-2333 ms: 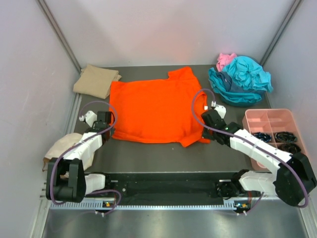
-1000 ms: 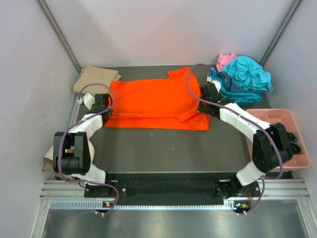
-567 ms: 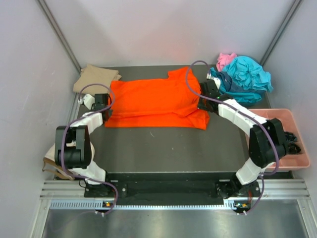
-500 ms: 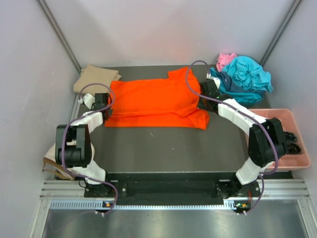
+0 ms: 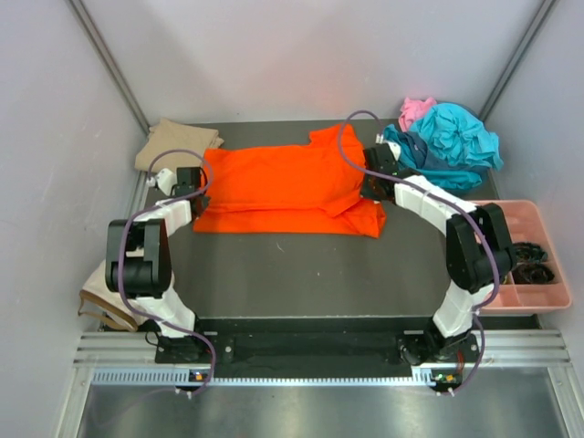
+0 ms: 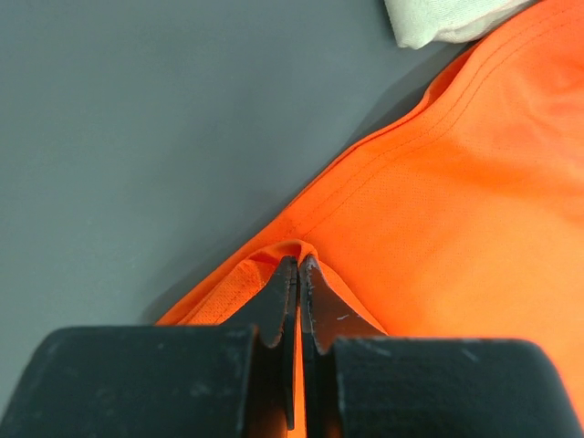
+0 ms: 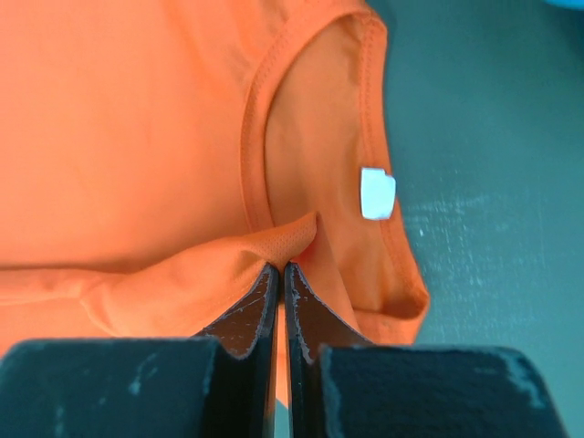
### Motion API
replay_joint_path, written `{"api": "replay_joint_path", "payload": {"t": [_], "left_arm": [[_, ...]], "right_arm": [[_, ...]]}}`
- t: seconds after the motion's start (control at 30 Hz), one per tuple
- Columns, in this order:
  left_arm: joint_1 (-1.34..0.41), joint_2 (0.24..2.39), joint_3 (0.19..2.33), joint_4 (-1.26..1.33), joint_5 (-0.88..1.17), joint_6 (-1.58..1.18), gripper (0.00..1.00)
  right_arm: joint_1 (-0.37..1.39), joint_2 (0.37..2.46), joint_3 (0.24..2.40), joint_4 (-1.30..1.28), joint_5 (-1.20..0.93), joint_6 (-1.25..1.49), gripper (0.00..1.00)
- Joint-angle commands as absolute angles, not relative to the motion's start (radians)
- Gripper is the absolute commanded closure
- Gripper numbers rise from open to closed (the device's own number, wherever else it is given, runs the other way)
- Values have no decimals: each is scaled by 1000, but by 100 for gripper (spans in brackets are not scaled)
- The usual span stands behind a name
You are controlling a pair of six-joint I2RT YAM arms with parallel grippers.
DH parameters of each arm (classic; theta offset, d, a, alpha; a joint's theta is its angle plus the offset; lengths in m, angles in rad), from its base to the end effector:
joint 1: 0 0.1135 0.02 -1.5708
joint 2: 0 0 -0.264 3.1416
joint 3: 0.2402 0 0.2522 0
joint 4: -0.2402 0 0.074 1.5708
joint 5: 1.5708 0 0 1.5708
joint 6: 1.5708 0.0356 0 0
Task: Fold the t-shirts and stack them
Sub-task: Fold the flattened tshirt in 1/3 of the way
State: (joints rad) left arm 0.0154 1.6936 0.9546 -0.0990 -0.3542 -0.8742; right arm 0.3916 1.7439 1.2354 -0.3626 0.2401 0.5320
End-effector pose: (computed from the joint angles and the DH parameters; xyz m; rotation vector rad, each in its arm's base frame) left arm 0.3454 0.0177 0.1750 -1.1503 2.0403 0.0069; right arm 0.3531 0.1367 0.2236 0.2749 2.3969 0.1315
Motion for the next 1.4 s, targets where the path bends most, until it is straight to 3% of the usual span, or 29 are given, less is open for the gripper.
{"api": "replay_joint_path", "payload": {"t": [0.0,0.1,0.17,0.2,0.3,0.33,0.4,0.43,0.5,0.6,0.7,0.93,1.37], "left_arm": [[23,1710,992,-43,-354,-893,100],[21,1723,997,-35,-350,-896,100],[21,1733,1005,-35,-341,-900,94],[23,1736,1008,-37,-339,-903,84],[21,1730,1009,-34,-341,-919,66],[23,1724,1009,-31,-345,-923,52],[23,1704,1012,-21,-351,-925,39],[23,1700,1020,-20,-356,-923,29],[21,1684,1029,-17,-370,-925,20],[25,1669,1057,-26,-388,-925,15],[25,1637,1065,-26,-399,-919,12],[23,1501,1006,-8,-390,-862,1],[-26,1342,755,31,-242,-798,1]], "right_arm": [[373,1773,1311,-324,235,525,100],[370,1801,1347,-331,236,522,100],[368,1825,1379,-339,233,514,100],[367,1832,1388,-342,241,514,100],[357,1851,1425,-350,258,505,98],[356,1856,1437,-347,259,503,91],[347,1859,1446,-328,250,496,79],[341,1861,1459,-324,245,488,63],[336,1868,1485,-319,248,476,51],[334,1864,1499,-301,252,453,39],[334,1835,1485,-275,256,431,33],[333,1700,1372,-247,178,416,30],[337,1456,1054,-347,83,466,27]]}}
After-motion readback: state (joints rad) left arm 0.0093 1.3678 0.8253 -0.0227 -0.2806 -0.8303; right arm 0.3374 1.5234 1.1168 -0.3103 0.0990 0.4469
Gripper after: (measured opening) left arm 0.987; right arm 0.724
